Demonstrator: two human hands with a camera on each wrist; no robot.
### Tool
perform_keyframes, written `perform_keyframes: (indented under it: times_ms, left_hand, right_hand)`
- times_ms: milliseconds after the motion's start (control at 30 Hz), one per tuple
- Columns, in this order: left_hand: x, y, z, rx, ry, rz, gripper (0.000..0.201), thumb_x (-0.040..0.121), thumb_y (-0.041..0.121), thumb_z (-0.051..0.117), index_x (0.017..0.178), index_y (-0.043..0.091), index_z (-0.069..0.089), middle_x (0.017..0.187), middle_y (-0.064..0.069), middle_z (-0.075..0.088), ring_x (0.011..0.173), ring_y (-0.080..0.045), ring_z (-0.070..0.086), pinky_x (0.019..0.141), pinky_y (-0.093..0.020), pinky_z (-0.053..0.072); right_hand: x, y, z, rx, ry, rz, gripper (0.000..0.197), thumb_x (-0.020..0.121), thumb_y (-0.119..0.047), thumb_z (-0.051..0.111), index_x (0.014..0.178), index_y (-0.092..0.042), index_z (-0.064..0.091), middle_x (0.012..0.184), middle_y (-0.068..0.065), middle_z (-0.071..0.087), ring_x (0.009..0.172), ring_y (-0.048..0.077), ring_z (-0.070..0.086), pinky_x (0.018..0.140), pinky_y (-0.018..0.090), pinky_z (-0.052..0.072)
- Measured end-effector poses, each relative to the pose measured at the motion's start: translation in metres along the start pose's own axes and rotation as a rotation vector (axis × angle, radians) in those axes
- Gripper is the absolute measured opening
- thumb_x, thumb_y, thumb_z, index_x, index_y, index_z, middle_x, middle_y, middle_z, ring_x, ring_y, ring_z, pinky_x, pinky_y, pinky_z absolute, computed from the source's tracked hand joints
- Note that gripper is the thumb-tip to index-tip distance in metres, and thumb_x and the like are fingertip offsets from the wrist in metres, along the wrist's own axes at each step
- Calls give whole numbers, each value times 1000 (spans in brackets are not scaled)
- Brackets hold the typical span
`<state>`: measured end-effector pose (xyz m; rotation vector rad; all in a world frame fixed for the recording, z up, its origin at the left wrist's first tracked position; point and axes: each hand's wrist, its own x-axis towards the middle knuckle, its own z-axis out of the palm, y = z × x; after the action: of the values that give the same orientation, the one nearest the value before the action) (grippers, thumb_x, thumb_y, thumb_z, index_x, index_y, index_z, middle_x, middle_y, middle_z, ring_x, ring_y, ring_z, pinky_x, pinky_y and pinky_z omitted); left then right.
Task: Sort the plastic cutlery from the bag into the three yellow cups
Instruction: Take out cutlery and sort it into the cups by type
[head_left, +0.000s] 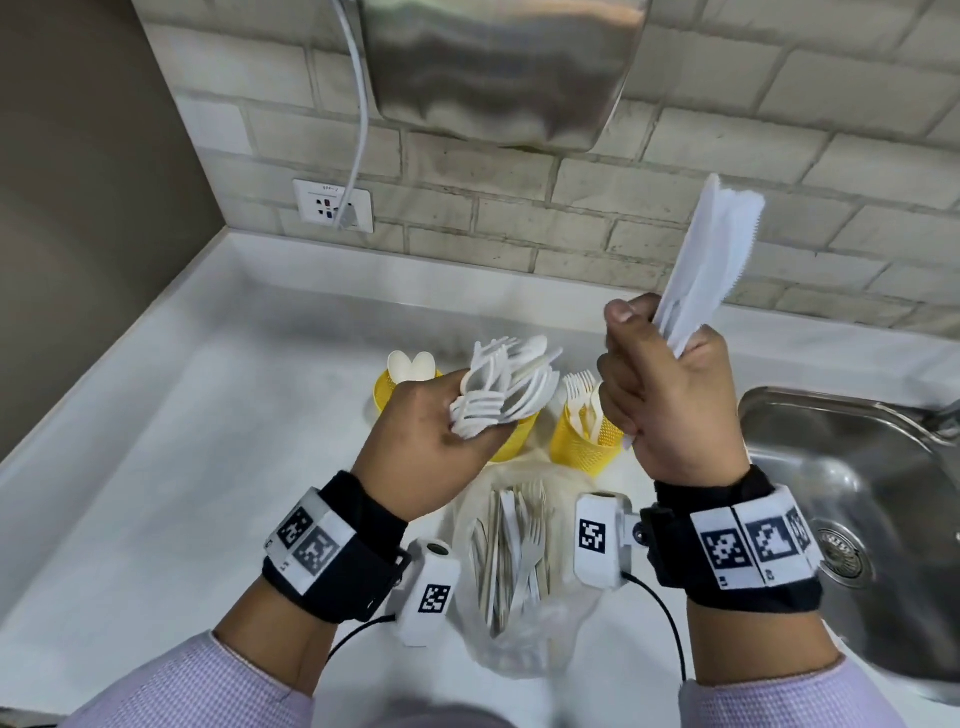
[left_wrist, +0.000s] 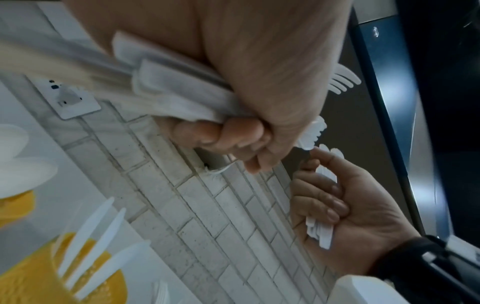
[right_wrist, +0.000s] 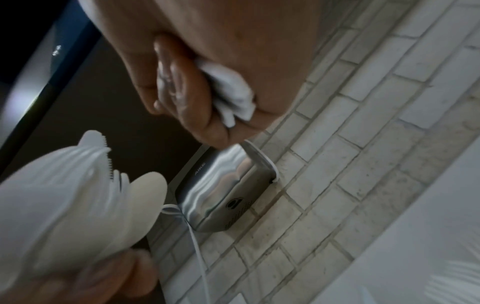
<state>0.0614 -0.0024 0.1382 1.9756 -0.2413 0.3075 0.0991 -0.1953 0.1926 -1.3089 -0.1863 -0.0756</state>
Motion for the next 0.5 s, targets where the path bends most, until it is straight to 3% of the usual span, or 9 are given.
perform_keyframes:
  times_ms: [33, 100, 133, 167, 233, 300, 333, 433, 500]
  left_hand:
    - [-1, 3, 0, -40, -47, -9, 19, 91, 25, 75, 94, 6, 72, 80, -13, 72, 75, -29, 67, 69, -42, 51]
    - [-2, 6, -1, -107, -128, -49, 9, 92, 18, 75, 85, 13, 72, 66, 5, 70, 60, -8, 63, 59, -24, 47]
    - [-4, 7, -1, -135, -160, -91, 16, 92, 15, 75, 78, 20, 70, 56, 12, 64, 51, -1, 56, 55, -17, 43]
    - [-5, 8, -1, -163, -186, -131, 23, 92, 16, 75, 73, 27, 67, 49, 13, 58, 45, -2, 50, 53, -16, 41]
    - [-5, 7, -1, -212, -243, -179, 19, 93, 25, 75, 75, 26, 68, 50, 0, 56, 41, -16, 45, 49, -25, 40]
    - [-4, 6, -4, -253, -293, -176, 19, 93, 31, 74, 84, 16, 67, 62, -23, 57, 43, -24, 45, 48, -29, 41]
    - [-4, 4, -5, -258, -310, -174, 22, 94, 32, 74, 86, 13, 66, 66, -28, 56, 43, -25, 45, 48, -30, 41]
    - [-4, 4, -5, -288, -341, -163, 31, 92, 38, 72, 90, 8, 65, 70, -31, 56, 43, -27, 44, 50, -31, 41]
    - [-4, 2, -4, -293, -365, -167, 34, 91, 39, 71, 92, 6, 65, 72, -31, 57, 44, -28, 45, 51, -31, 42]
  right_hand:
    - [0, -2, -1, -35, -46, -8, 19, 87, -24, 70, 72, -22, 59, 51, -1, 24, 36, 12, 18, 42, 19, 16]
    - [-1, -8, -1, -131, -141, -35, 8, 88, -19, 69, 81, -19, 66, 47, -3, 28, 36, 14, 18, 43, 20, 17]
    - [-1, -11, -1, -179, -189, -49, 5, 90, -16, 67, 86, -18, 70, 45, -4, 29, 36, 15, 18, 43, 22, 17]
    - [-2, -14, -2, -220, -232, -62, 8, 90, -14, 66, 90, -18, 73, 45, -3, 30, 37, 16, 19, 44, 23, 18]
    - [-2, -19, -1, -269, -309, -80, 10, 89, -15, 70, 93, -20, 77, 45, 7, 26, 38, 16, 20, 45, 21, 23]
    - [-2, -25, 1, -300, -359, -102, 7, 88, -12, 73, 92, -16, 77, 47, 17, 20, 39, 14, 22, 45, 18, 28]
    - [-2, -26, 2, -315, -378, -109, 5, 87, -9, 74, 91, -12, 76, 49, 20, 19, 40, 13, 22, 45, 17, 30]
    - [-1, -29, 2, -340, -427, -113, 2, 87, -7, 74, 88, -7, 72, 51, 18, 19, 43, 12, 24, 48, 13, 32]
    - [1, -29, 0, -349, -459, -102, 2, 89, -8, 70, 87, -8, 69, 48, 9, 25, 43, 6, 29, 49, 11, 33]
